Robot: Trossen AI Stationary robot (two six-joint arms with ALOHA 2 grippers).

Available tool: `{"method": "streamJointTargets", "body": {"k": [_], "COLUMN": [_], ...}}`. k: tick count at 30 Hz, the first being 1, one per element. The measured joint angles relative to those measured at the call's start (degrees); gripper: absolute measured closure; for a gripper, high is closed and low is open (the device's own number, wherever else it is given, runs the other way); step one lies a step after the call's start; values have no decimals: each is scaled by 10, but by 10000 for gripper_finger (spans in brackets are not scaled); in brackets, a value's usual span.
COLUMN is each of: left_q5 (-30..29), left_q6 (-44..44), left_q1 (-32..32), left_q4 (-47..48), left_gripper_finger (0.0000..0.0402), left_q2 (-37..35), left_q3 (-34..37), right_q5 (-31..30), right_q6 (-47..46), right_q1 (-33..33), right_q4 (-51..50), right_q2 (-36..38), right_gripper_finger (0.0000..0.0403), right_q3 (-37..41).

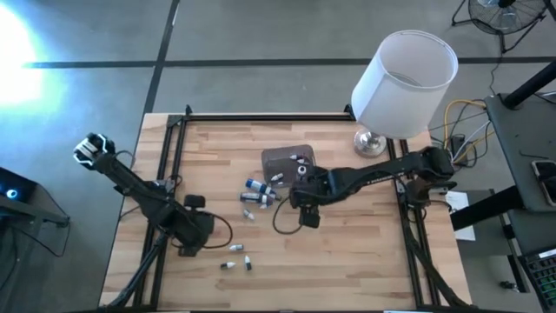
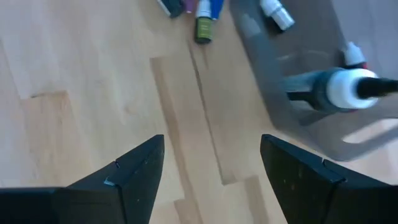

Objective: Pick & Place food coloring
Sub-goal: Put the large pink food coloring bottle into the bin

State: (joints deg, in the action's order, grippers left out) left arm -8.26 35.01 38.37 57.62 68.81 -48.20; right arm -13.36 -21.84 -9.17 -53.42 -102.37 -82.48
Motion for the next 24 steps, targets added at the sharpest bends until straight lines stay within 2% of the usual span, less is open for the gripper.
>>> {"method": "streamJointTargets", "body": {"k": [4, 13, 24], "left_q5": [8, 12, 8], "left_q6": [-29, -35, -32], "left_q1": [-8, -29, -30], "left_q4": [-5, -27, -67], "left_gripper_finger": [275, 275, 275], "left_q2": [-5, 49, 96], "left_q3": [12, 42, 61], "right_q5": [-3, -3, -3], "right_q6": [-23, -84, -97], "right_q1": [-14, -43, -48], "right_q4": [52, 113, 175], "right_q2": [0, 0, 0], "right_gripper_finger": [142, 138, 147], "right_q3": [40, 115, 126]}}
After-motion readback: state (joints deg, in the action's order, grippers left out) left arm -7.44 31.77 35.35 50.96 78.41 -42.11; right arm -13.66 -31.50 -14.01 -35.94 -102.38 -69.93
